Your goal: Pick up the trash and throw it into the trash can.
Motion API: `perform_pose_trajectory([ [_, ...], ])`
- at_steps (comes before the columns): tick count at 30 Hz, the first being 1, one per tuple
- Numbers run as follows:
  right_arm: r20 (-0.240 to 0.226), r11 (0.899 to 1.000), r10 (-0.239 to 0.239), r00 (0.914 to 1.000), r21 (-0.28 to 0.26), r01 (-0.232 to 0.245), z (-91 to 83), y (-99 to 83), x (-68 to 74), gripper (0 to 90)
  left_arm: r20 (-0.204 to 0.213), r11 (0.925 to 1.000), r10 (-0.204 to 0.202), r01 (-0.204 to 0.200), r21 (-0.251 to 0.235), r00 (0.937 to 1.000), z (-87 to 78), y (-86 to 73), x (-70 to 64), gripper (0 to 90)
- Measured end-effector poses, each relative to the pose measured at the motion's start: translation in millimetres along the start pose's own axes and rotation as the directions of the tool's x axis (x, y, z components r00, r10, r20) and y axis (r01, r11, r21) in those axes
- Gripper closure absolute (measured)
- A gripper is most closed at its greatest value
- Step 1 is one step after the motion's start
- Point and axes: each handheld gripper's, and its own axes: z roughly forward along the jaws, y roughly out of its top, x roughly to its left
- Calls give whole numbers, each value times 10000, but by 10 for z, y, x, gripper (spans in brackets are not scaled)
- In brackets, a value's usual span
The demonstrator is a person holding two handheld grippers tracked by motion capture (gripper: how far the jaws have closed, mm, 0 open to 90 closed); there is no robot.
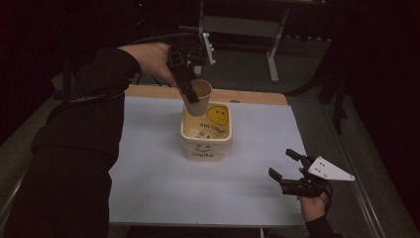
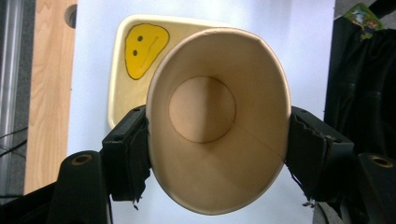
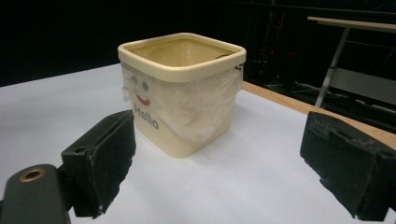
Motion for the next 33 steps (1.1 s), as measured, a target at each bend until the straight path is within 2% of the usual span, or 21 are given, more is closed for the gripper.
perform_pose_trajectory([
  [3, -5, 10000, -17, 10000, -6, 17, -2, 0, 0, 103, 18, 9999, 48, -48, -143, 10000, 9, 31, 19, 309],
  [6, -6, 10000, 15, 10000, -2, -15, -6, -3, -1, 103, -93, 10000, 72, -72, 21, 9999, 32, 51, 37, 307],
  [15, -10, 10000, 9, 10000, 11, -9, -14, -3, -3, 103, -418, 9999, 32, -36, -94, 9991, 44, 91, 124, 299],
  [23, -18, 10000, -33, 10000, -13, 33, -15, -2, -6, 103, -390, 10000, 39, -43, -89, 9992, 81, 149, 157, 290],
  [25, -33, 10000, 29, 10000, 11, -29, -15, -5, -5, 103, -548, 9997, -245, 243, -52, 9982, 109, 178, 192, 235],
  [27, -33, 10000, 41, 10000, 2, -41, -13, -7, -11, 103, -1046, 9995, -298, 287, -116, 9941, 122, 184, 223, 144],
  [30, -30, 10000, 38, 10000, -9, -38, -12, -7, -12, 103, -980, 9977, -505, 458, -500, 9939, 117, 183, 262, 13],
  [33, -32, 10000, 41, 10000, -6, -41, -12, -8, -14, 103, -966, 9963, -627, 566, -648, 9933, 115, 181, 269, 13],
])
